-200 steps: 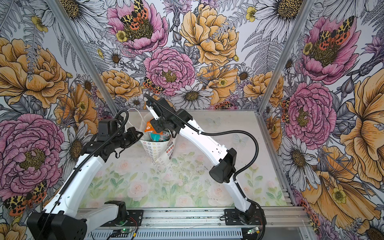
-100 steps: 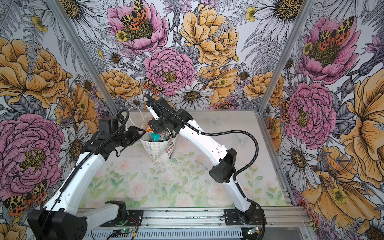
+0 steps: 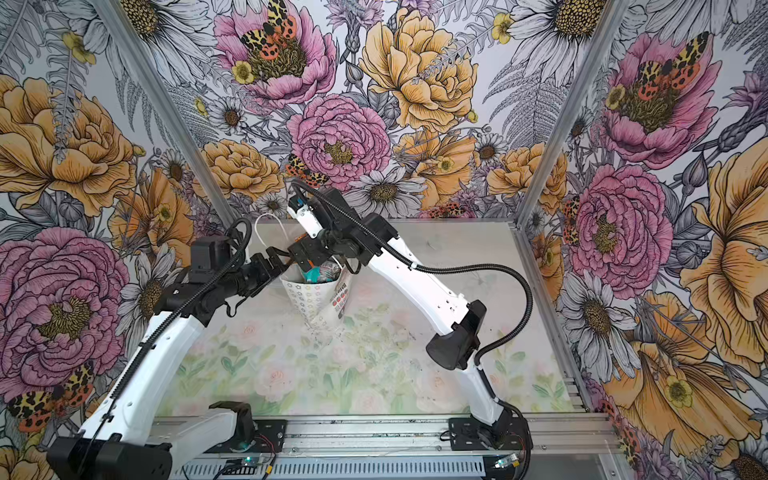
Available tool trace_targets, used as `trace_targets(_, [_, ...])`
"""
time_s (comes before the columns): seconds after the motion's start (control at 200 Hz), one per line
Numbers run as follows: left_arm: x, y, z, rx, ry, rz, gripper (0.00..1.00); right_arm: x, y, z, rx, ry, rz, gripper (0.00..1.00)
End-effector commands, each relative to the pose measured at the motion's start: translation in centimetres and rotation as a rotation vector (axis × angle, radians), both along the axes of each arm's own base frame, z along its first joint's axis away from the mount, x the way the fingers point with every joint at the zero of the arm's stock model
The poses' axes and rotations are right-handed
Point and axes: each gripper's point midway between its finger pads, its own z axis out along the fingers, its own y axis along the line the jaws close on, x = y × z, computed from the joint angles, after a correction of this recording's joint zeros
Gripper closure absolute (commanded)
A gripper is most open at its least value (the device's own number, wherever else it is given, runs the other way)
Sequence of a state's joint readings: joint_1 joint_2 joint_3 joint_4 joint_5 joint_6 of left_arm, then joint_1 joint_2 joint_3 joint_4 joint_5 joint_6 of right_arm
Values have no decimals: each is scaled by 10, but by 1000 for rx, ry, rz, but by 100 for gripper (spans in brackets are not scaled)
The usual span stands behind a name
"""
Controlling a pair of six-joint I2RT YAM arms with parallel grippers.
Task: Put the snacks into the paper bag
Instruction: 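Lower the orange snack bag into the paper bag and open the right gripper, then raise the right gripper away from the bag while the left gripper releases the bag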
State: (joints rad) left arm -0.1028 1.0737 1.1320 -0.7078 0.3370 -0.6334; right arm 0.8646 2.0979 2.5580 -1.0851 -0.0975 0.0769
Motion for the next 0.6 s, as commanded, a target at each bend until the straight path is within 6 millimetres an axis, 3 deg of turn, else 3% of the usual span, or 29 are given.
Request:
trace_targets(0.0, [-11,2,31,-6,-79,11,1,-42,-34,103,182,-127,57,0])
trace_targets(0.095, [-20,4,39,-8,-102,18,1,-59,-58,132,222,-170,46,0])
trace_targets(0.215, [-29,6,52,-1,-135,21,1,-69,-89,148,217,-215,-18,0])
trace_targets(0.485, [-44,20,98,83,-227,31,1,-78,-162,168,225,-269,-165,0])
trace_targets(0.595, [-49,27,115,102,-268,42,1,-72,-199,163,194,-280,-265,0])
